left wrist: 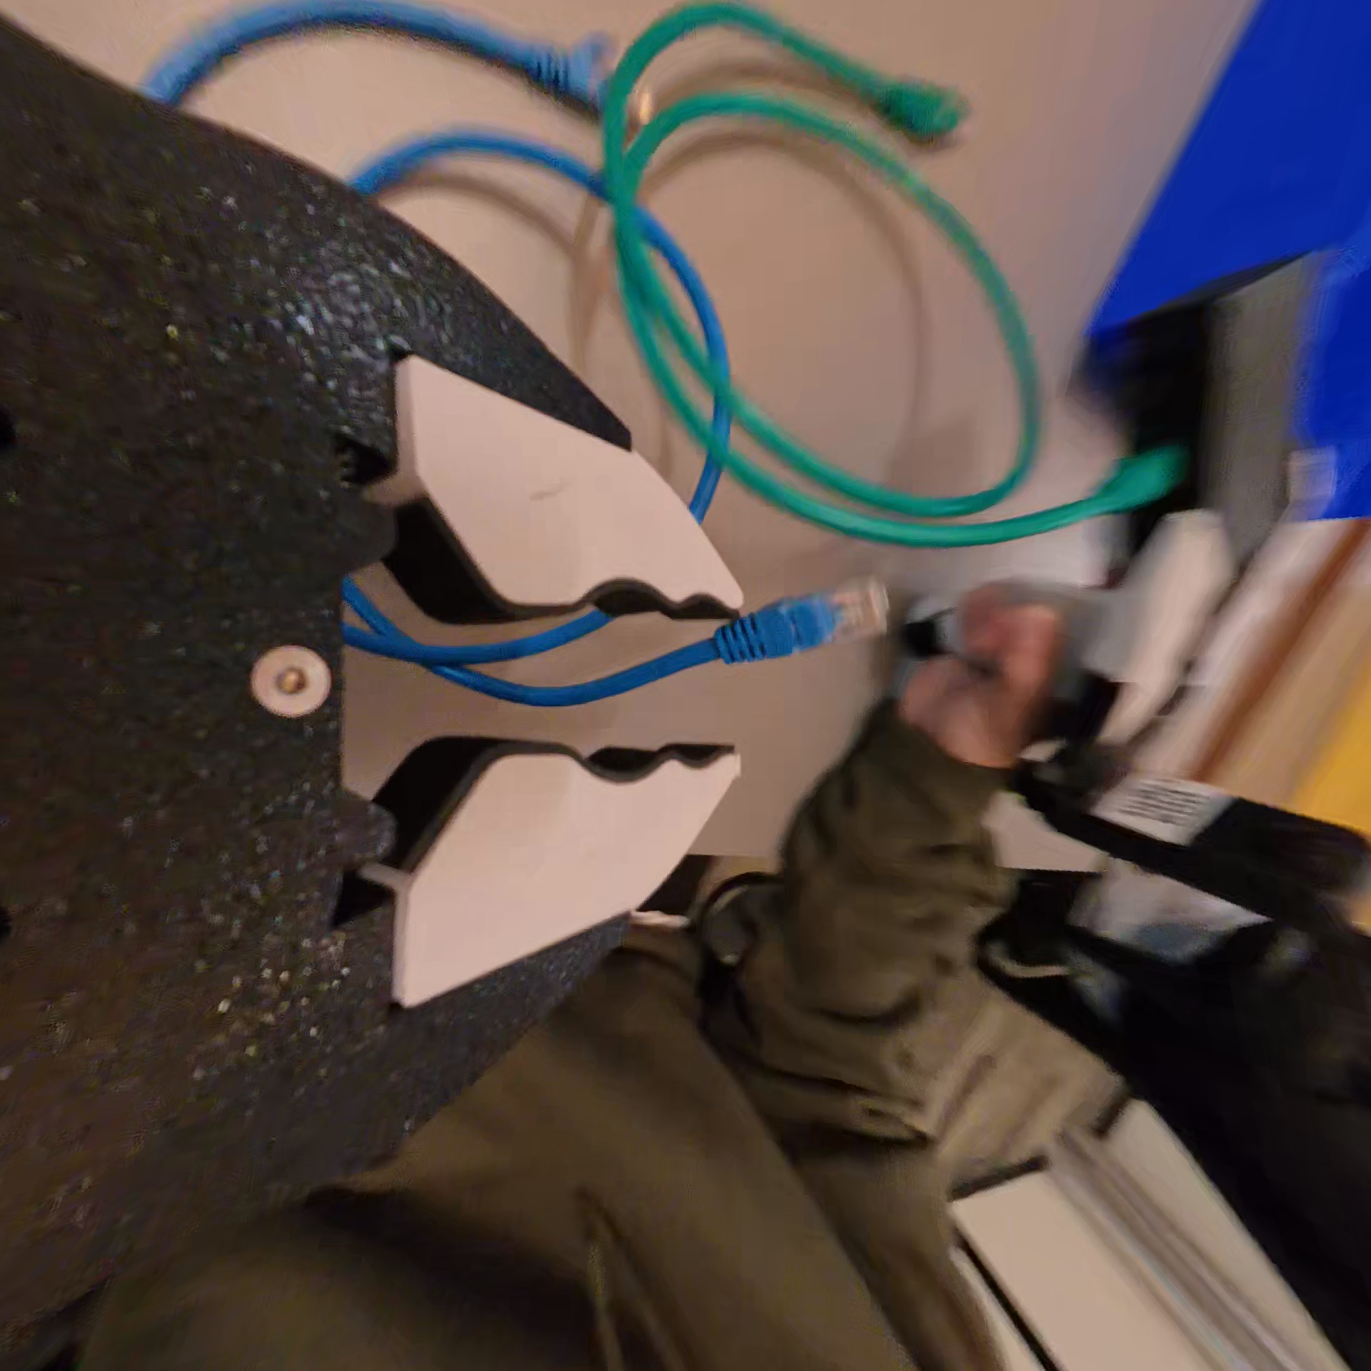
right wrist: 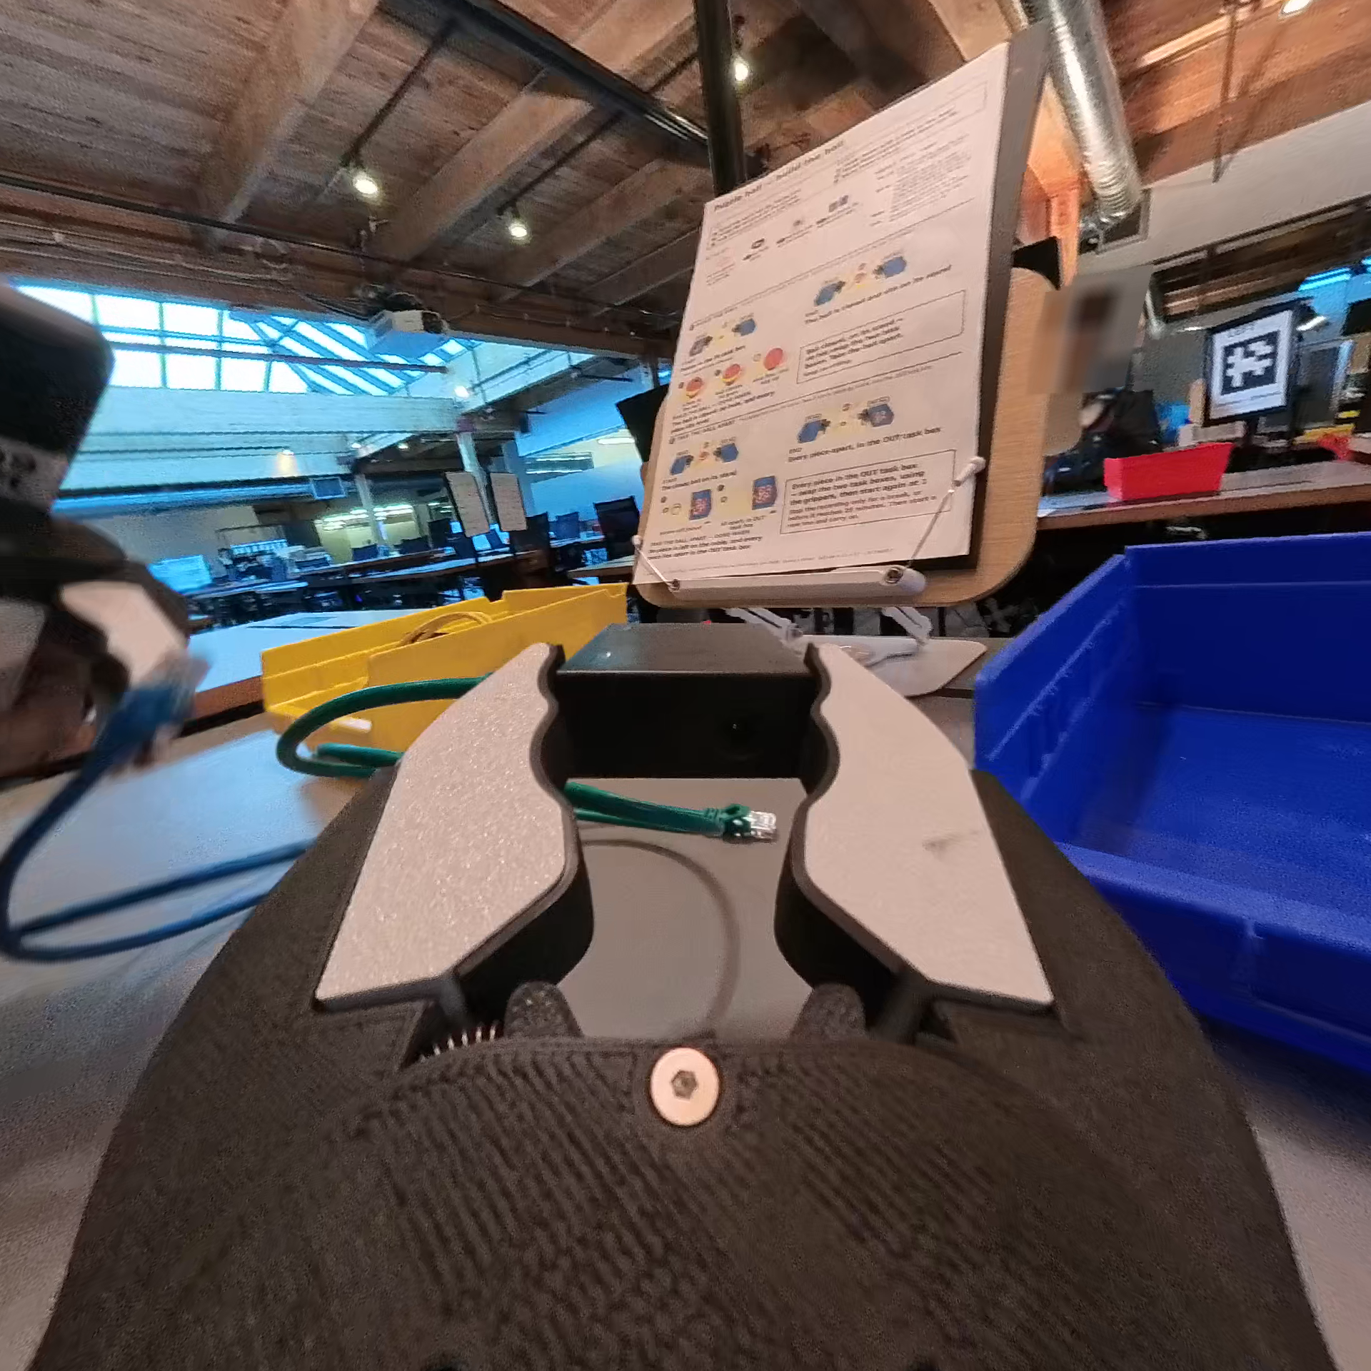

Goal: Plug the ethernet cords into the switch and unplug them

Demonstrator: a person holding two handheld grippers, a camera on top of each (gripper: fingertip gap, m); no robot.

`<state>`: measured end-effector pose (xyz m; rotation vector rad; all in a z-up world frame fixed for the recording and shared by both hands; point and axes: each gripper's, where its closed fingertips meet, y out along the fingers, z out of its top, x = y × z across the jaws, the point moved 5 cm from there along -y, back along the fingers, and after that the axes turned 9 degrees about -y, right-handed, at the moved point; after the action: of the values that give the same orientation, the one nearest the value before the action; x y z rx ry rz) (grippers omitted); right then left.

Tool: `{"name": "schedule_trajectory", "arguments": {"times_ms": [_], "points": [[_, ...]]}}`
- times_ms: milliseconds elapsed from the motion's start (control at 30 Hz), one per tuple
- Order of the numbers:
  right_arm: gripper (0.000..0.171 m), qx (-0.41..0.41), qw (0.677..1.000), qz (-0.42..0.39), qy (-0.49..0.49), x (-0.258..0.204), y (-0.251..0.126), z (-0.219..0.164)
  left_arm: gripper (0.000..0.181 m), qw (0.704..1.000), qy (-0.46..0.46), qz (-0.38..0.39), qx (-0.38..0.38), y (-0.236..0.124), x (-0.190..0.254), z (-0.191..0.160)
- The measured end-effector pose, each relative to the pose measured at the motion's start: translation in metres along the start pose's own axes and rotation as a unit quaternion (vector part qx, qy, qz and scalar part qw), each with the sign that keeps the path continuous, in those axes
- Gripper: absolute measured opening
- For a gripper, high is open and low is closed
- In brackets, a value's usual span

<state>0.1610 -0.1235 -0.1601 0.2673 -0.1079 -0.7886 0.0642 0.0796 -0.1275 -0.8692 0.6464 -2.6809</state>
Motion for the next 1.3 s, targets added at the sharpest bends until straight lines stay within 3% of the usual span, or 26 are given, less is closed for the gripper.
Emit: {"name": "schedule_trajectory", "arguments": {"times_ms": [67,133,200,333,633,733,833,900,967,1300], "points": [[0.061,-0.006,1.000,0.009,-0.010,-0.006,0.004,-0.001,0.044,0.996,-0.011,-0.013,0.087,-0.009,0.008,0.029],[0.061,-0.009,0.999,0.029,-0.026,-0.016,0.007,-0.002,0.046,0.987,-0.085,-0.003,0.139,-0.012,-0.005,0.051],[0.061,-0.015,0.999,0.029,-0.042,-0.022,0.009,-0.003,0.051,0.981,-0.147,0.055,0.114,-0.013,-0.031,0.054],[0.061,-0.012,0.998,0.031,-0.045,-0.023,0.008,-0.002,0.053,0.992,-0.119,0.014,0.030,-0.002,-0.028,0.038],[0.061,-0.001,0.997,0.062,-0.054,-0.028,0.008,-0.001,0.055,0.979,-0.125,0.120,0.106,0.019,-0.058,0.053],[0.061,0.013,0.995,0.076,-0.057,-0.032,0.007,0.000,0.055,0.972,-0.213,0.021,0.094,0.041,-0.071,0.059],[0.061,0.011,0.993,0.096,-0.068,-0.038,0.008,-0.001,0.051,0.943,-0.298,-0.116,0.088,0.062,-0.073,0.063],[0.061,0.008,0.992,0.097,-0.076,-0.040,0.008,-0.001,0.047,0.924,-0.333,-0.160,0.098,0.070,-0.076,0.064],[0.061,0.004,0.993,0.092,-0.070,-0.038,0.008,-0.001,0.033,0.917,-0.347,-0.164,0.113,0.073,-0.082,0.062],[0.061,-0.053,0.989,0.094,-0.103,-0.044,0.016,-0.010,0.028,0.933,-0.321,-0.102,0.130,0.058,-0.082,0.070]]}}
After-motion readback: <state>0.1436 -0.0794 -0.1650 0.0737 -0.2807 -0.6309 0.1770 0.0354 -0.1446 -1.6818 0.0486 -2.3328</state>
